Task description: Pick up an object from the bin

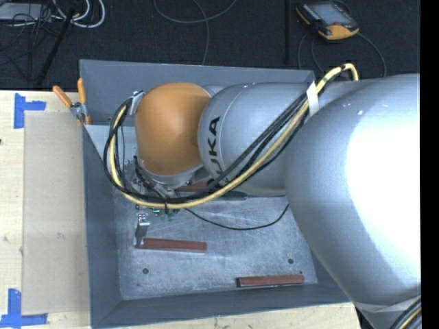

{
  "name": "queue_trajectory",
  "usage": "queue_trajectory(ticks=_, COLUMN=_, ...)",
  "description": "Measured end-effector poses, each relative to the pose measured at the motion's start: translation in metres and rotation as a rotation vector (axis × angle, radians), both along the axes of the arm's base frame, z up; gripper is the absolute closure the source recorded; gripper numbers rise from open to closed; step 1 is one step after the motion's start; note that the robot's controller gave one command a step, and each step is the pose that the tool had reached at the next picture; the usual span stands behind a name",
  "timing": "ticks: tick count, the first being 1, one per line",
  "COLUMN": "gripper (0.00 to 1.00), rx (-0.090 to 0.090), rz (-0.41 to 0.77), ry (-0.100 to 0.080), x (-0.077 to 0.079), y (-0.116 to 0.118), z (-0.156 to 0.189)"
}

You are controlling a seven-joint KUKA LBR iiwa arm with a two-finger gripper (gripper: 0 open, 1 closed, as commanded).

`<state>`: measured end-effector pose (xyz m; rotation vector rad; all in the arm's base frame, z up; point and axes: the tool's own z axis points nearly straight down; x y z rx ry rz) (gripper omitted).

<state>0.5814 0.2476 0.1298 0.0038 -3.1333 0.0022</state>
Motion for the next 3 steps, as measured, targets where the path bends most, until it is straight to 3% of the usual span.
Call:
queue_trajectory(ticks=1, gripper=0.0, rx=0.001, rz=-0.004, ry=-0.007, x=0.002, y=-0.001, z=0.005)
queue_trajectory(ticks=2, gripper=0.0, rx=-0.001, rz=0.005, ry=-0.005, x=-0.018, y=-0.061, z=-0.007)
queue_trajectory(ticks=3, gripper=0.0, rx=0.001, rz=-0.079, ry=-0.007, x=-0.016, y=-0.062, z=-0.003)
